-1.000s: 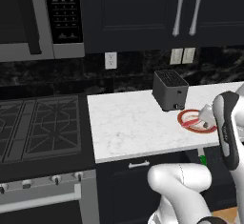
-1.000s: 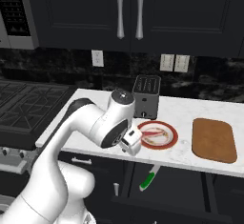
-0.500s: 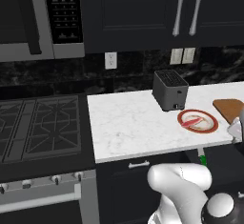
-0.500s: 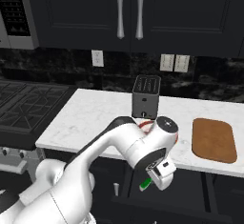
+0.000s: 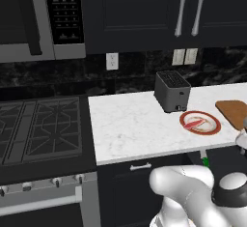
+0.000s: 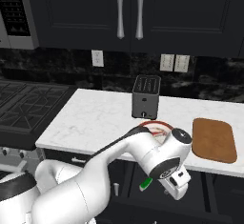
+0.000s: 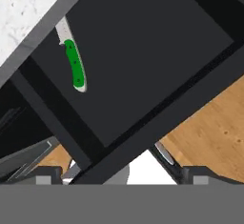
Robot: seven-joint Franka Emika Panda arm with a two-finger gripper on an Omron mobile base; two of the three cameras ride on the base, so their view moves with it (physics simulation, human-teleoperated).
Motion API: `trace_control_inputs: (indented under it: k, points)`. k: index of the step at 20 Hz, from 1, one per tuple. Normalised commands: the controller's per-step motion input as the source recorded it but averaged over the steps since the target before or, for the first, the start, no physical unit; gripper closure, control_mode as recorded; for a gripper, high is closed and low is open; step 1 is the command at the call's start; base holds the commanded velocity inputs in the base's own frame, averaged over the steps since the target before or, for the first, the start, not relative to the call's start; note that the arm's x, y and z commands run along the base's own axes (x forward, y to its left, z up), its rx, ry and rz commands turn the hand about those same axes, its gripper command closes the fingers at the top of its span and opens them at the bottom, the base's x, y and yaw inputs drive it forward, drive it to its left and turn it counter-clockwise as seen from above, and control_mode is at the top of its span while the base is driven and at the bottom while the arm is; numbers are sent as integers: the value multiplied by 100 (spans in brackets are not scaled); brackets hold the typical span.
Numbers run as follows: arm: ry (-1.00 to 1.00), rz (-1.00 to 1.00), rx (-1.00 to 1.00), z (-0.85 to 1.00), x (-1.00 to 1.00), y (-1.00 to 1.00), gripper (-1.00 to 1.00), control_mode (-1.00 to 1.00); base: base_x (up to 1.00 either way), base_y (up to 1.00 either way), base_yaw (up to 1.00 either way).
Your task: Pick up the knife from the drawer and place it on the cutting board. Then place the meat from the plate to the cutting board.
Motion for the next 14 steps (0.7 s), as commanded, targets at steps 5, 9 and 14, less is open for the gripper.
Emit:
trace_control_inputs:
  k: [5,9,14]
  points:
    - [15,34,-9,-48,24,0,-100,-100,0,0,0]
    - [2,31,-3,-44,2,0,-100,-100,0,0,0]
    - [-1,25,2,-42,2,-1,-100,-100,0,0,0]
